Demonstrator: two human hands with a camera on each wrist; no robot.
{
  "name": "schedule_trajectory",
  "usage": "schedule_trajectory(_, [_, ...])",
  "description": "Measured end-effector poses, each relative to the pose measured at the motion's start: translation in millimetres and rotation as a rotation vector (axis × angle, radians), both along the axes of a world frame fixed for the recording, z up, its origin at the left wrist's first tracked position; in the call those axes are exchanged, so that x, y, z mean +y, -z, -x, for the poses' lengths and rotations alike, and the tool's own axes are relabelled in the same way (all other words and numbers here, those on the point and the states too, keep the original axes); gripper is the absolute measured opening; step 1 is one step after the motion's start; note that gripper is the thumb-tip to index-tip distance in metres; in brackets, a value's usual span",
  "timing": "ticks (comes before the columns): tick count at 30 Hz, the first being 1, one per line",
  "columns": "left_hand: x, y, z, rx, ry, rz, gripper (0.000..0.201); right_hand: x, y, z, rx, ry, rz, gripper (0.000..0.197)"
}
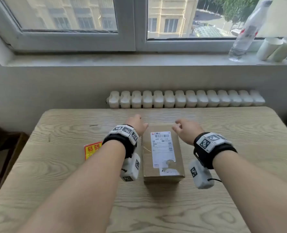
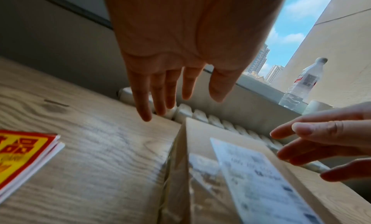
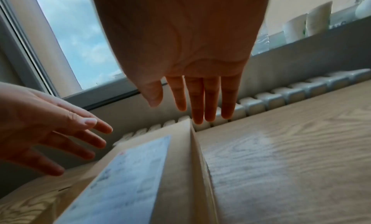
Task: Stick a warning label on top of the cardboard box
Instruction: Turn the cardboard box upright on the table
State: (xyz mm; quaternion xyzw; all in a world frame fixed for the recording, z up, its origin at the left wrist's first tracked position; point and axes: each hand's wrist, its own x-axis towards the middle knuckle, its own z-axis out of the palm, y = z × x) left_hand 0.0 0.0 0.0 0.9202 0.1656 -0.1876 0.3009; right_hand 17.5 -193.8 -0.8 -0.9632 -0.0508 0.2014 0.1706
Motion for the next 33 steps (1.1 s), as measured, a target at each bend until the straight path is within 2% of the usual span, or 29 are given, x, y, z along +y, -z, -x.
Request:
schedule_trajectory(9, [4,47,-3,0.18,-0.044,0.127,0.059,2,37,-5,0.102,0.116,-0.1,0.053])
schedule_trajectory(13, [1,50,-3,0.165,-0.097,0.279,0.041,1,41,-2,0.15,0.132,-0.124,0.039])
schedule_trajectory(15, [0,47,-2,0.163,-0.12,0.323,0.037,3,39,-1,0.15,0.148,-0.141,0.054])
schedule_trajectory(17, [-1,44,-1,0.158,-0.163,0.364,0.046,5,34,0,0.121,0.151,-0.157,0.065])
schedule_trajectory(20, [-1,41,-3,0.116,-0.229,0.384,0.069,5,20,3,0.051,0.156,-0.198,0.065])
schedule_trajectory(21, [1,42,-4,0.092,-0.248,0.388,0.071,3,14,4,0.022,0.158,-0.21,0.064])
schedule_trajectory(23, [1,34,-2,0.054,-0.273,0.394,0.067,1,1,7,-0.022,0.151,-0.223,0.061])
schedule_trajectory(26, [-5,2,14,0.025,-0.314,0.433,0.068,-3,-18,14,-0.061,0.139,-0.198,0.055])
schedule_trajectory(33, [-17,-42,39,-0.037,-0.405,0.536,0.034,-16,-47,30,-0.123,0.163,-0.242,0.049])
